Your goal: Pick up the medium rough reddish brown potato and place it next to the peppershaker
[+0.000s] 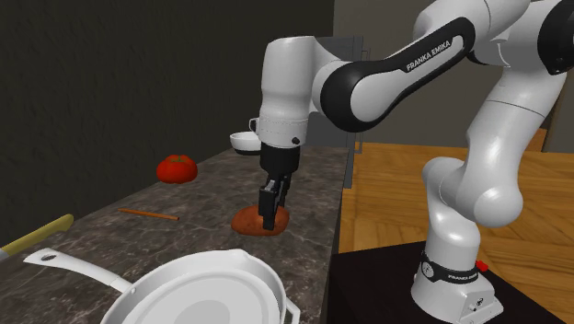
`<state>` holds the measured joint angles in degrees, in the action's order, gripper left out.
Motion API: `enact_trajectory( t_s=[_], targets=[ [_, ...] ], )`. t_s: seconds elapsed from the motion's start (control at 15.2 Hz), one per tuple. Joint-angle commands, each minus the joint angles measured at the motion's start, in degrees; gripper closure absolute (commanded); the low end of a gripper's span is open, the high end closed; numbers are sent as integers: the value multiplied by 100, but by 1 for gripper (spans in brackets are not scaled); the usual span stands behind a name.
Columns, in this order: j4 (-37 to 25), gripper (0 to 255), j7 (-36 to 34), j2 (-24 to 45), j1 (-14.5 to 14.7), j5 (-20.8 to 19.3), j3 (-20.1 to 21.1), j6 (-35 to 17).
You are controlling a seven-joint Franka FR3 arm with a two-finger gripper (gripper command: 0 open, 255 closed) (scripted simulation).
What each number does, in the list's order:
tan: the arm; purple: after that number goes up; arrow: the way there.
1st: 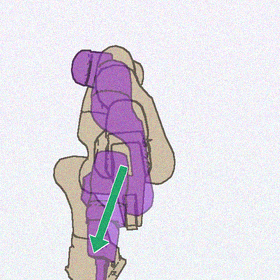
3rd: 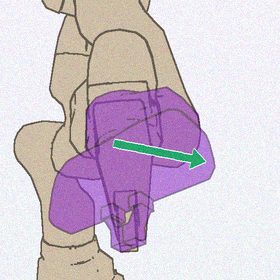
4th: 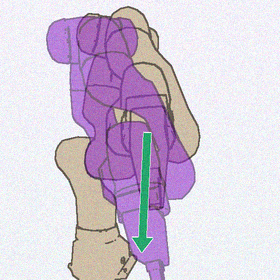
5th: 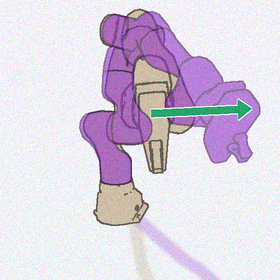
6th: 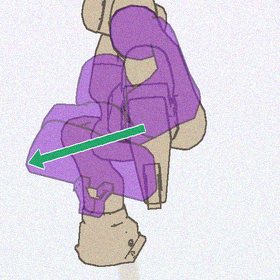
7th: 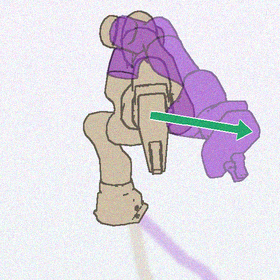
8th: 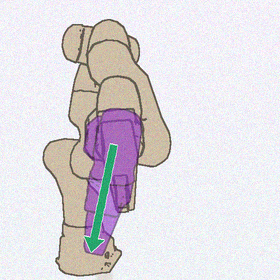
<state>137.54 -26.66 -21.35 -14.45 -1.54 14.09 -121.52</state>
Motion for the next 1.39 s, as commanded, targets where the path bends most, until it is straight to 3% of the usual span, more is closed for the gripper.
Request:
enact_trajectory(
  t_s=[0.0, 0.46, 1.32],
  targets=[
    [2, 255, 0, 3, 0, 0, 0, -1],
    [3, 255, 0, 2, -1, 0, 0, -1],
    [-824, 255, 124, -210, 1, 41, -74, 1030]
  ],
)
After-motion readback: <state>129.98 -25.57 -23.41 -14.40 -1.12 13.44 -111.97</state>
